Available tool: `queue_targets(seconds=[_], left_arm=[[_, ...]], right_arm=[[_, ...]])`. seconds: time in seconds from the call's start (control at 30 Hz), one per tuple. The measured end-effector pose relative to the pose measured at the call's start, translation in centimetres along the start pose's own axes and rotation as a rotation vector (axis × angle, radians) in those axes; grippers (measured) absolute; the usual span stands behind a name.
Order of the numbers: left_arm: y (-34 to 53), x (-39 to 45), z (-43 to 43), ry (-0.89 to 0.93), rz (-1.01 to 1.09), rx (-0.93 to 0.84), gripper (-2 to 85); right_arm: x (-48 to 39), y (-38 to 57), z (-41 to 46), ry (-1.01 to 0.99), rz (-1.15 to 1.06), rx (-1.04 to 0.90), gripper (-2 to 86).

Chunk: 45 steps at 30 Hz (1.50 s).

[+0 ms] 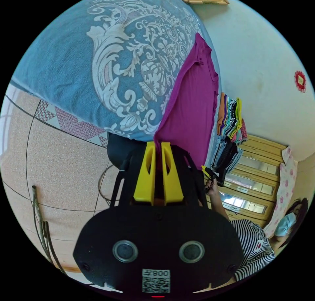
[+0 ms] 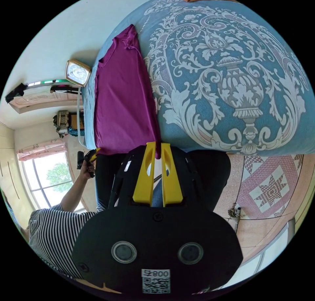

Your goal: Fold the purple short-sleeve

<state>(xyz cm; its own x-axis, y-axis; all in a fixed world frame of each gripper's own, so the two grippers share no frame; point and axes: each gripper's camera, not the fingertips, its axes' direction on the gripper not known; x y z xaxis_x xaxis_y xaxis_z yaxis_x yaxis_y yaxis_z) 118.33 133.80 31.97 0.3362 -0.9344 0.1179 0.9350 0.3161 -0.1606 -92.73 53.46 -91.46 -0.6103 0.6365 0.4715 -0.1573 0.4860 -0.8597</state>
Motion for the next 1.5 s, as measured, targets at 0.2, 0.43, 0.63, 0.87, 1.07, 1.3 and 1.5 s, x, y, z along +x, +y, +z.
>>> queue_targets(seconds=[0.2,0.43,0.63,0.87,1.07,1.3,1.5], left_arm=[[3.1,-0.1,-1.5,0.044,0.034,0.010,1.6],[7.6,-0.2,-4.8,0.154,0.099,0.067,1.2],[11.6,0.0,-7.6,0.254,0.174,0.119,1.1],[16.2,0.5,-10.8,0.302,0.277,0.139,1.1],[20.6,-0.6,-13.0,0.320,0.315,0.146,1.1],[25.2,-2.6,-14.5,0.347,0.322,0.152,1.2],[28.3,-4.4,-14.8,0.373,0.308,0.140,1.2]], right_arm=[[1.7,2.2,-2.0,-0.080,-0.028,0.003,1.2],[2.5,5.7,-7.3,-0.267,-0.106,0.097,0.7],[2.2,8.7,-12.4,-0.386,-0.198,0.173,0.6],[2.2,12.4,-17.0,-0.450,-0.278,0.223,0.6],[3.4,17.0,-19.3,-0.447,-0.313,0.225,0.6],[6.3,23.2,-20.3,-0.489,-0.309,0.244,0.5],[7.8,27.4,-19.9,-0.495,-0.318,0.251,0.5]])
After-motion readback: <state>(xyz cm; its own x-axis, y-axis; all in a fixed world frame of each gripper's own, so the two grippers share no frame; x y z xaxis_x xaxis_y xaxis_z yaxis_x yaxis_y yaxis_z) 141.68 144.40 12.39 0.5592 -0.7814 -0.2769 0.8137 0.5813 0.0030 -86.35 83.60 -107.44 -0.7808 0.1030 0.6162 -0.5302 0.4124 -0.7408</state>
